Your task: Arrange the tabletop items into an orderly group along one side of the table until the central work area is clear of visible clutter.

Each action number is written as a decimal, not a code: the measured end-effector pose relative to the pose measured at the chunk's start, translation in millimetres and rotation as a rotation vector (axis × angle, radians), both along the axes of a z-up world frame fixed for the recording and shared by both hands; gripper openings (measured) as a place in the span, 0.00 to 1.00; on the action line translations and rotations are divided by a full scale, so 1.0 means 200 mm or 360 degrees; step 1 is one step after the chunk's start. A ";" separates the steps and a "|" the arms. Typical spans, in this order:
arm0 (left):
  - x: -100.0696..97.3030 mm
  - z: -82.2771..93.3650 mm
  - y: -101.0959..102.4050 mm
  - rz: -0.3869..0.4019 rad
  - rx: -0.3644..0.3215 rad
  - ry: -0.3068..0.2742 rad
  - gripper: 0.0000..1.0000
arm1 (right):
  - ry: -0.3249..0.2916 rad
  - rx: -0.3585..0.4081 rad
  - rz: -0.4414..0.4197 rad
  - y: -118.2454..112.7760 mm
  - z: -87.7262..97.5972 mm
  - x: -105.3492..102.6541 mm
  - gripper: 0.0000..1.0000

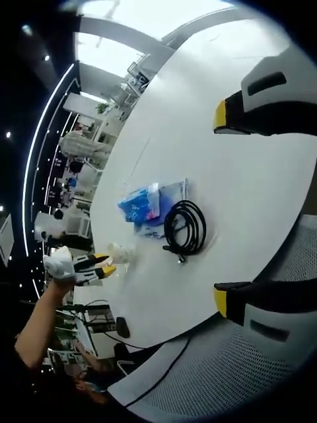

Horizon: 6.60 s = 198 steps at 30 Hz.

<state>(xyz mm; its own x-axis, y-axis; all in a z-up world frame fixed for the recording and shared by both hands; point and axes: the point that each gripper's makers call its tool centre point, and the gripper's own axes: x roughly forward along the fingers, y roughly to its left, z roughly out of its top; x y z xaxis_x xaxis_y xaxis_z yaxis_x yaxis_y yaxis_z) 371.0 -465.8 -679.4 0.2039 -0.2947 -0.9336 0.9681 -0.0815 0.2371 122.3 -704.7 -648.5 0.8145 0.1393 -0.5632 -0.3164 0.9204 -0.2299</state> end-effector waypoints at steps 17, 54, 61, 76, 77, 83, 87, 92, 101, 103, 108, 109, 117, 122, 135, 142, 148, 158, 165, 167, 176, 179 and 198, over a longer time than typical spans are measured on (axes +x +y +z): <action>-0.05 0.38 0.04 0.0523 -0.0823 -0.0045 0.56 | -0.0027 0.0022 0.0010 0.02 0.01 0.01 0.96; -0.81 0.28 0.12 0.0973 -0.1348 0.0025 1.00 | -0.0045 0.0047 0.0023 0.03 0.03 0.00 0.98; -0.89 0.24 0.13 0.0970 -0.1228 -0.0055 1.00 | -0.0032 0.0054 0.0028 0.03 0.02 0.00 0.99; -0.91 0.35 0.05 0.0927 -0.1470 -0.0111 1.00 | 0.0025 0.0013 0.0062 0.04 -0.01 -0.01 0.98; -0.92 0.33 0.05 0.0933 -0.1455 -0.0082 1.00 | 0.0037 0.0007 0.0068 0.05 -0.02 -0.02 0.98; -0.93 0.32 0.05 0.0898 -0.1396 -0.0121 1.00 | 0.0111 -0.0015 0.0087 0.05 -0.05 -0.03 0.98; -0.91 0.31 0.09 0.0961 -0.1383 -0.0132 1.00 | 0.0176 0.0028 0.0068 0.03 -0.05 -0.02 0.98; -0.90 0.41 0.07 0.0981 -0.1578 -0.0126 1.00 | 0.0179 0.0031 0.0041 0.03 0.00 0.04 0.95; -0.93 0.42 0.05 0.0951 -0.1600 -0.0085 0.90 | 0.0104 0.0000 0.0153 0.13 0.08 0.19 0.96; -0.92 0.44 0.05 0.0955 -0.1639 -0.0089 0.89 | 0.0100 -0.0001 0.0173 0.16 0.10 0.22 0.95; -0.91 0.41 0.07 0.1002 -0.1619 -0.0058 0.91 | 0.0072 0.0008 0.0211 0.20 0.13 0.29 0.95; -0.91 0.42 0.07 0.1000 -0.1623 -0.0065 0.91 | 0.0069 0.0014 0.0207 0.20 0.14 0.31 0.95; -0.91 0.42 0.06 0.1048 -0.1693 0.0018 1.00 | 0.0067 0.0019 0.0255 0.28 0.14 0.42 0.89; -0.92 0.42 0.05 0.1032 -0.1677 0.0021 1.00 | 0.0054 -0.0062 0.0331 0.31 0.15 0.48 0.89; -0.93 0.41 0.04 0.0995 -0.1664 0.0033 0.96 | 0.0102 -0.0158 0.0468 0.41 0.08 0.63 0.87; -0.94 0.41 0.02 0.0930 -0.1639 0.0014 0.90 | 0.0133 -0.0139 0.0480 0.43 0.06 0.71 0.87; -0.93 0.41 0.04 0.0964 -0.1649 0.0006 0.96 | 0.0219 0.0199 0.0286 0.42 0.08 0.80 0.86; -0.92 0.39 0.05 0.1007 -0.1629 0.0018 0.99 | 0.0200 0.0116 0.0288 0.35 0.09 0.98 0.80; -0.92 0.40 0.04 0.0978 -0.1628 0.0002 0.94 | 0.0230 0.0028 0.0310 0.32 0.06 1.06 0.74; -0.92 0.40 0.04 0.0979 -0.1631 0.0002 0.93 | 0.0231 0.0002 0.0315 0.31 0.05 1.08 0.73; -0.91 0.40 0.05 0.1000 -0.1627 -0.0001 0.96 | 0.0309 0.0057 0.0331 0.32 -0.02 1.15 0.59; -0.91 0.40 0.05 0.1011 -0.1631 0.0013 0.99 | 0.0298 0.0073 0.0316 0.32 -0.03 1.17 0.59; -0.92 0.40 0.03 0.1020 -0.1660 0.0085 0.97 | 0.0345 0.0025 0.0333 0.33 -0.13 1.27 0.45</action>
